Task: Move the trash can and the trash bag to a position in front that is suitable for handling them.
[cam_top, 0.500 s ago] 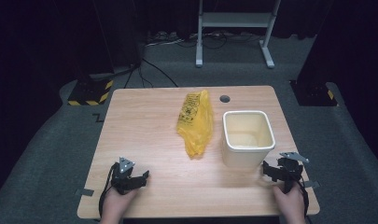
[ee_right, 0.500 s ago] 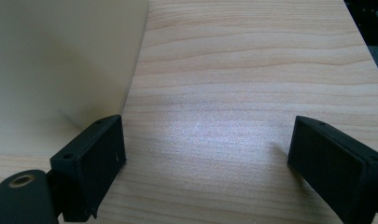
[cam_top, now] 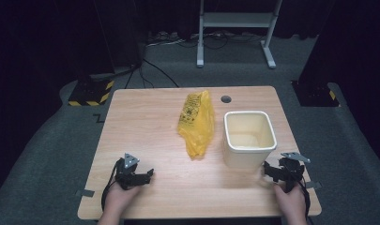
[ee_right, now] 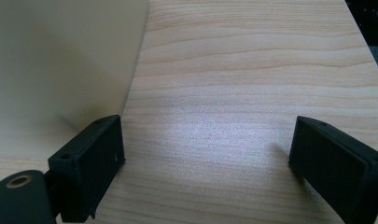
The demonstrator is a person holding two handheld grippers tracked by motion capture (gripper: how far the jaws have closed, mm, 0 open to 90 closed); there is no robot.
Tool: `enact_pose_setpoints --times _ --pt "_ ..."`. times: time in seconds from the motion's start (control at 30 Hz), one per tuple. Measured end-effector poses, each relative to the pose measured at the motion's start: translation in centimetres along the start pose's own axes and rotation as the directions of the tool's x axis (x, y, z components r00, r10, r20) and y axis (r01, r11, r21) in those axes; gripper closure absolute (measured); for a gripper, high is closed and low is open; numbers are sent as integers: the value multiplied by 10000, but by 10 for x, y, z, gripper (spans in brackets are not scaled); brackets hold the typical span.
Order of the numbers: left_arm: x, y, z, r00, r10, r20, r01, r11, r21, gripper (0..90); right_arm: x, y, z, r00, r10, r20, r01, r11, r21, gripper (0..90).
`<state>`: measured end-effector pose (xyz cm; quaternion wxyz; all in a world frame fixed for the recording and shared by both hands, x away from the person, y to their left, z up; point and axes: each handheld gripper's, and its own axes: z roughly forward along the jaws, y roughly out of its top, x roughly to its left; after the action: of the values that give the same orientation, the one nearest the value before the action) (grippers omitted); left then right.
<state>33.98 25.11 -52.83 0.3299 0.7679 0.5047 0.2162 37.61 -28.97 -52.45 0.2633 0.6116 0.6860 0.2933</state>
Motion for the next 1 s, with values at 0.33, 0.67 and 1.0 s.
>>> enact_pose_setpoints --times 0.33,0.67,1.0 --pt "-5 -2 -2 9994 -217 -285 216 9998 -57 145 -1 0 0 9999 -111 -90 111 9999 -6 97" --pt "-20 21 -11 9961 -505 729 527 9982 -276 150 6 -3 -3 9974 467 540 -467 9989 -18 100" --pt "-76 88 20 9975 -127 691 229 9886 -1486 257 7 -6 -7 10000 -86 -13 86 10000 -22 99"
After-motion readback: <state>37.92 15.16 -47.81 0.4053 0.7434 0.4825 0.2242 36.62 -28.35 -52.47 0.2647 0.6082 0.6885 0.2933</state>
